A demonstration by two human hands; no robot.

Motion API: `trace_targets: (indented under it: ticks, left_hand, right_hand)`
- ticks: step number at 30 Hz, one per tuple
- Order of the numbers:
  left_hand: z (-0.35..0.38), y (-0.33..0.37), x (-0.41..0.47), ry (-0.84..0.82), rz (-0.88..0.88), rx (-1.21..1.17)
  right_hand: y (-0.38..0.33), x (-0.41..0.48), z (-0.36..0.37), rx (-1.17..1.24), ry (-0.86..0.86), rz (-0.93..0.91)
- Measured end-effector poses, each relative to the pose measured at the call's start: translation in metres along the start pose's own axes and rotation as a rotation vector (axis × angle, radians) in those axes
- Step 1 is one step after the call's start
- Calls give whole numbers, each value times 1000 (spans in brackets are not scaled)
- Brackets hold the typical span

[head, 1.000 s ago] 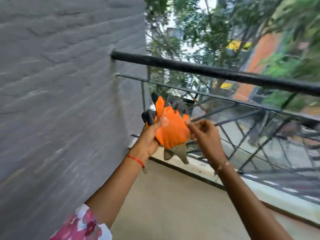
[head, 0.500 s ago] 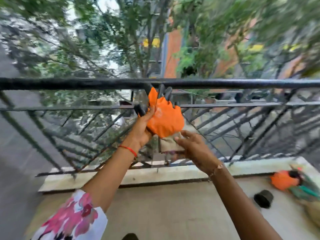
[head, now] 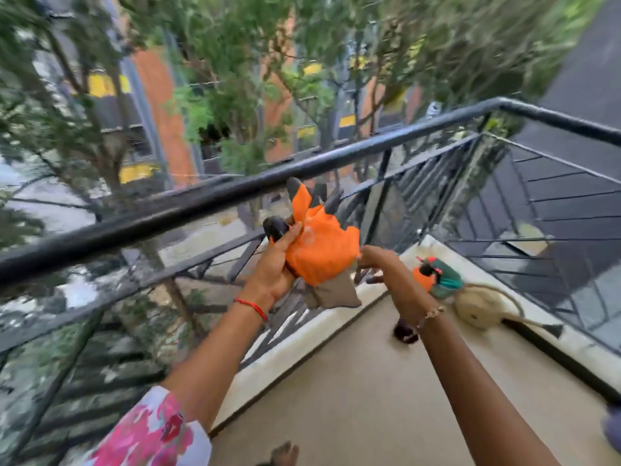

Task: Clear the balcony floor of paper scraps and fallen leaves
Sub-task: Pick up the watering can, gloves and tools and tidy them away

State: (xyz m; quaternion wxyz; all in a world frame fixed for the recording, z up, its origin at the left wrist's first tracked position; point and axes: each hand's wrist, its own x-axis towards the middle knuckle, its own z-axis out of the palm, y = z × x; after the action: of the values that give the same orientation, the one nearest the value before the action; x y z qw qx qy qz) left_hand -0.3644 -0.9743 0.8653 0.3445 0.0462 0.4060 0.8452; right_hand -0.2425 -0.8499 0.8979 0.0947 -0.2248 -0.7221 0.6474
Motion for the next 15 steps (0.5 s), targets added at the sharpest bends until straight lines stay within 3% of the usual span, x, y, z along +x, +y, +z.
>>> trace_targets:
  ticks: [3,5,11,13,15]
  left_hand:
    - [24,-8,44,-98,-50,54]
    - [43,-15,60,-151,-86,124]
    - [90,-52,101,-326,-196,189]
    - [106,-69,114,-345,-236,191]
    - [122,-90,129,-361,-279,210]
  right_hand:
    - [0,22,-27,149,152,31]
    - [5,31,-43,101,302,-15]
    - [25,54,-91,71,696,-298]
    - [36,61,-112,118,719,-263]
    - [52,69,-137,222,682,-112]
